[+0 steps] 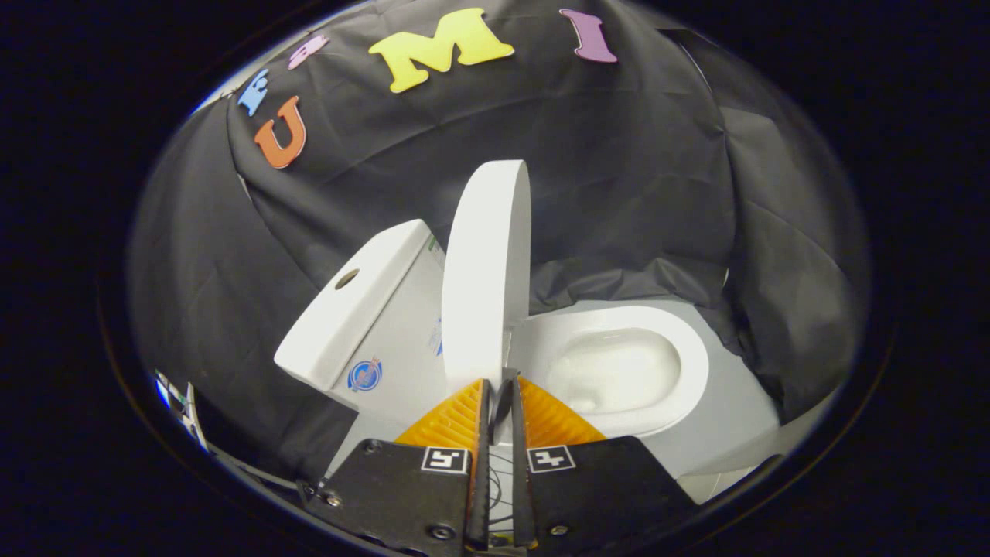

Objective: Open the toilet lid.

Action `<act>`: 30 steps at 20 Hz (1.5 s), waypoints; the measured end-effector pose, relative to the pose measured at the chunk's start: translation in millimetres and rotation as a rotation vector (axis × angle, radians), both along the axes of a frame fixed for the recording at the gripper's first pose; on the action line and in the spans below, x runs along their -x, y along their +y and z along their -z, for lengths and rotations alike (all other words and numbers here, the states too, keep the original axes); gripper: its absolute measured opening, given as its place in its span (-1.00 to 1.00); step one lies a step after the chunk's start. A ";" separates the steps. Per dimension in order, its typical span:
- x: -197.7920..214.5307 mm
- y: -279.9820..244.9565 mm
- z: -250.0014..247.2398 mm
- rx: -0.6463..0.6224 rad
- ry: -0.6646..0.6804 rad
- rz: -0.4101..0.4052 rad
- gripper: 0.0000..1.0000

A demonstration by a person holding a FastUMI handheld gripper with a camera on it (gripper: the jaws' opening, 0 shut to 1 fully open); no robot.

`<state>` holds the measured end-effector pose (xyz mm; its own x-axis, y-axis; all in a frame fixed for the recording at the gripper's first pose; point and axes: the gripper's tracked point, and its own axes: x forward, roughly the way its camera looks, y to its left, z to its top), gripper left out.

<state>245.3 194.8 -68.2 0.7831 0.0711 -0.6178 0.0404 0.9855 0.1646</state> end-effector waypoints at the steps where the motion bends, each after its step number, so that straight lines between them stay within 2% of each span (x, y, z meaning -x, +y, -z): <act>1: -0.2 2.6 0.3 0.007 0.000 -0.001 -0.70; 16: -6.8 56.0 1.4 0.155 -0.023 -0.055 -0.67; 30: -11.4 104.7 8.2 0.214 -0.021 -0.076 -0.67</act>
